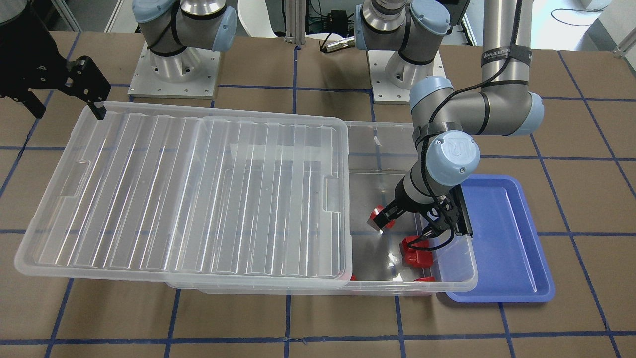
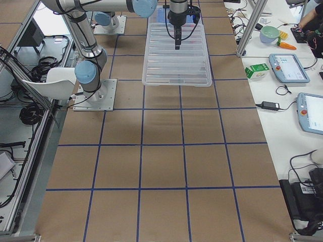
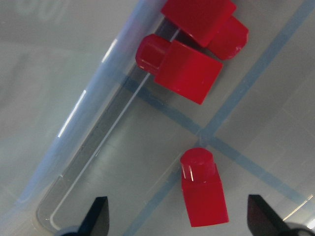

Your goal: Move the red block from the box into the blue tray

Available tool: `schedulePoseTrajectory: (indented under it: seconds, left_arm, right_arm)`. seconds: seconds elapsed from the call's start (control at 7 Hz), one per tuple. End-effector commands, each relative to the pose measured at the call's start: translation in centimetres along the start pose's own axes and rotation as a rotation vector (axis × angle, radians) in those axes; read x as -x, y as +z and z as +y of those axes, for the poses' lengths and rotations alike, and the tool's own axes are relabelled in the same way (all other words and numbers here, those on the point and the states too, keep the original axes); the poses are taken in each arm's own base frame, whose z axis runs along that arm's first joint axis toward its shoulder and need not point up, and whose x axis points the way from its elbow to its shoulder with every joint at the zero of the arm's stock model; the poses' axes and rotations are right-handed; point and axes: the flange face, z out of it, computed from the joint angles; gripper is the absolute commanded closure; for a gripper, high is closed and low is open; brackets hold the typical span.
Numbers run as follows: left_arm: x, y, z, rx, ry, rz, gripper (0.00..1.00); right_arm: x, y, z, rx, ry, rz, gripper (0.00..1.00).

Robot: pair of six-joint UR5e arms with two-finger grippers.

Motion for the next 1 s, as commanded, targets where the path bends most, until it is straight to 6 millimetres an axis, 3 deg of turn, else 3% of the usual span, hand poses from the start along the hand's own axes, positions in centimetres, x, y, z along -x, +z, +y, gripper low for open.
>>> schedulePoseTrajectory:
  seconds: [0.0,0.43,0.57,0.71,0.86]
  left_arm:
    - [-0.7,1.1,0.4,0.017,-0.001,-0.002,0.00]
    - [-1.0,2.4,0.7,0.040,-0.034,-0.022,0.02]
    - [-1.0,2.5,0.6,0.040,-0.028,-0.022,0.10]
    - [-1.0,2.7,0.7,0.049,-0.031,-0.029,0.43]
    - [-1.0,2.6,0.6,0.045,-0.030,-0.026,0.57]
  right_arm:
    - [4.4,1.4,-1.2,-0.015,-0.053,0.010,0.00]
    - [4.5,1.4,-1.2,-0.018,-0.055,0.010,0.00]
    - [4.5,1.3,-1.2,-0.020,-0.055,0.011,0.00]
    - [4.5,1.4,-1.2,-0.018,-0.055,0.012,0.00]
    - [4.5,1.3,-1.2,-0.020,-0.055,0.012,0.00]
